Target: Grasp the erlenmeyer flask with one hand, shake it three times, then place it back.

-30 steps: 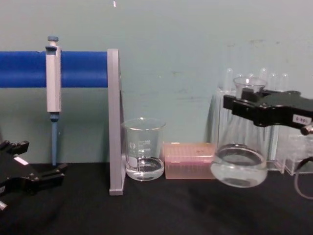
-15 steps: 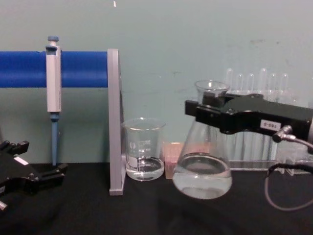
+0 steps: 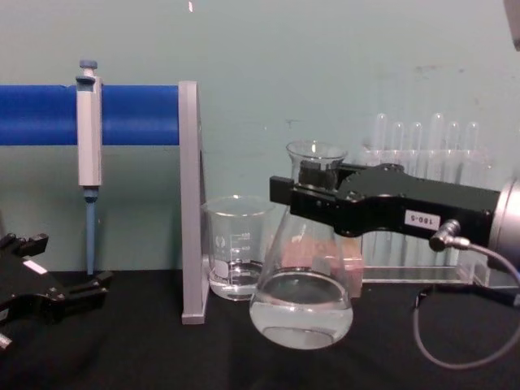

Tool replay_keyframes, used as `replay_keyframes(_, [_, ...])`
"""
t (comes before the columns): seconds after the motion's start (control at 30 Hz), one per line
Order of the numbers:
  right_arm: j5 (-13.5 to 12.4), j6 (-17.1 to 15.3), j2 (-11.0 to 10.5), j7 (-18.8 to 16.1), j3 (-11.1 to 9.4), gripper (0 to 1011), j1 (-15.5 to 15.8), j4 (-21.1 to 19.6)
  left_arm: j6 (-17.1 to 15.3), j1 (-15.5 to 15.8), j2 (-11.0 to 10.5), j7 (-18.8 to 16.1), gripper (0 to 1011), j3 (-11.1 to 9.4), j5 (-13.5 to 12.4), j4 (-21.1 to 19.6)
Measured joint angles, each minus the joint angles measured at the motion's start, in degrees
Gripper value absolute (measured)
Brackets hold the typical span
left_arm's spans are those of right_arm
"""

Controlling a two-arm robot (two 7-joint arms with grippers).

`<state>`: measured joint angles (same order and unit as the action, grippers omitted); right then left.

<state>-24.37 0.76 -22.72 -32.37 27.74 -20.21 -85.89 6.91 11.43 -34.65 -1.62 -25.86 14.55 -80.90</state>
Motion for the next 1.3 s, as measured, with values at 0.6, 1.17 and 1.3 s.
replay_keyframes(0.6, [-0.9, 2.1, 1.1, -1.8, 2.3, 449, -1.8, 6.0, 0.0, 0.0, 0.0, 0.0, 1001, 0.0, 0.0, 0.0])
replay_keyframes(1.17, [-0.3, 3.0, 2.3, -2.3, 3.2, 449, -2.7, 11.2, 0.0, 0.0, 0.0, 0.0, 1001, 0.0, 0.0, 0.0])
replay_keyframes(1.3, [-0.2, 3.1, 2.4, -2.4, 3.3, 449, -2.8, 11.9, 0.0, 0.0, 0.0, 0.0, 1001, 0.0, 0.0, 0.0])
